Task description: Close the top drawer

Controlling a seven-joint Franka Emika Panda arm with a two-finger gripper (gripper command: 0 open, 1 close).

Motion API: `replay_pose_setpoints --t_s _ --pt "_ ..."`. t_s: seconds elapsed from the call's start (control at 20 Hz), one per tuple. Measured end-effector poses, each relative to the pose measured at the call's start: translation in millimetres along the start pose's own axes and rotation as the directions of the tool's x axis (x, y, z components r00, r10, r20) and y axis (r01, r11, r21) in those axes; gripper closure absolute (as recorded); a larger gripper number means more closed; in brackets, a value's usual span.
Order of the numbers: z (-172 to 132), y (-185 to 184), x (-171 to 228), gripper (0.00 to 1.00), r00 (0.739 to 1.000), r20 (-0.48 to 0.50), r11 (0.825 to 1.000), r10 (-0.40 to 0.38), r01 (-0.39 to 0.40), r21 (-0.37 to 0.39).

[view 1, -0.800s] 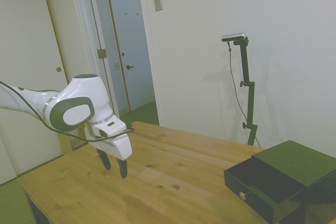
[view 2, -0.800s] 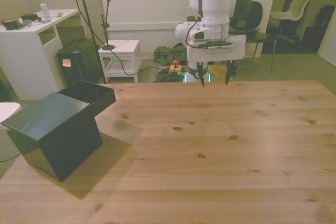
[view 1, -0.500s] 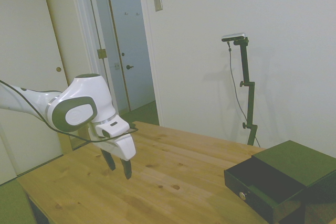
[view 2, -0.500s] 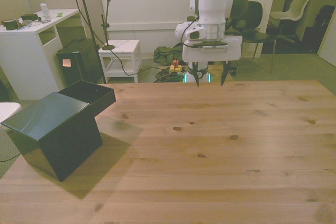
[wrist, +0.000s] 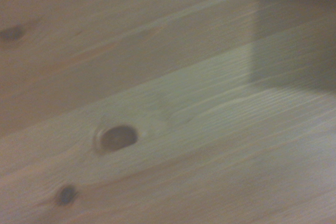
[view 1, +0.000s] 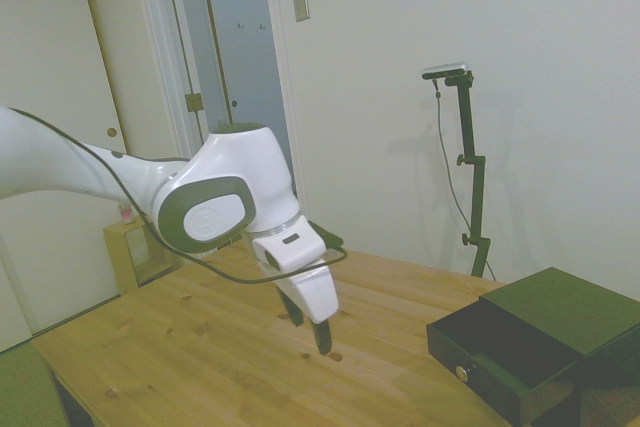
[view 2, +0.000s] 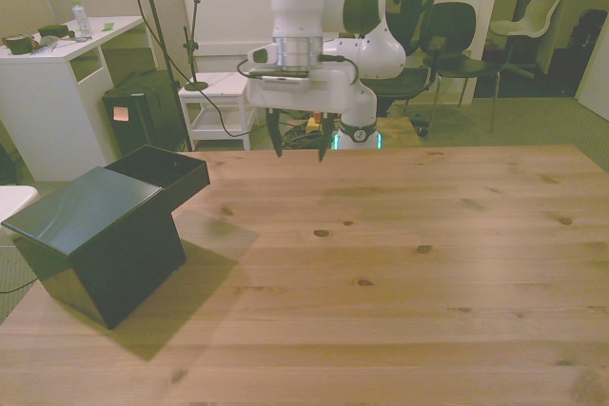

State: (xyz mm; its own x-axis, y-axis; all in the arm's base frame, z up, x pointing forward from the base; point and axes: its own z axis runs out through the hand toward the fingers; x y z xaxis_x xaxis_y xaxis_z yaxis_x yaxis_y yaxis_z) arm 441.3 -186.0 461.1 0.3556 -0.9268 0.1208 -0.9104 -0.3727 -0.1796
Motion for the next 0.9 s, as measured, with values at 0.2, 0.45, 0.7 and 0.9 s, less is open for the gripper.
replay_pose_setpoints --t_s 0.2,0.45,0.7,0.9 --pt "-5 5 44 0.00 0.998 -0.019 0.998 0.067 -0.067 0.007" --pt "-7 9 77 1.00 0.992 -0.022 0.992 0.123 -0.123 0.003" --pt "-8 16 107 1.00 0.985 -0.034 0.985 0.171 -0.171 0.004" --pt "-7 15 119 1.00 0.981 -0.038 0.981 0.192 -0.191 0.008"
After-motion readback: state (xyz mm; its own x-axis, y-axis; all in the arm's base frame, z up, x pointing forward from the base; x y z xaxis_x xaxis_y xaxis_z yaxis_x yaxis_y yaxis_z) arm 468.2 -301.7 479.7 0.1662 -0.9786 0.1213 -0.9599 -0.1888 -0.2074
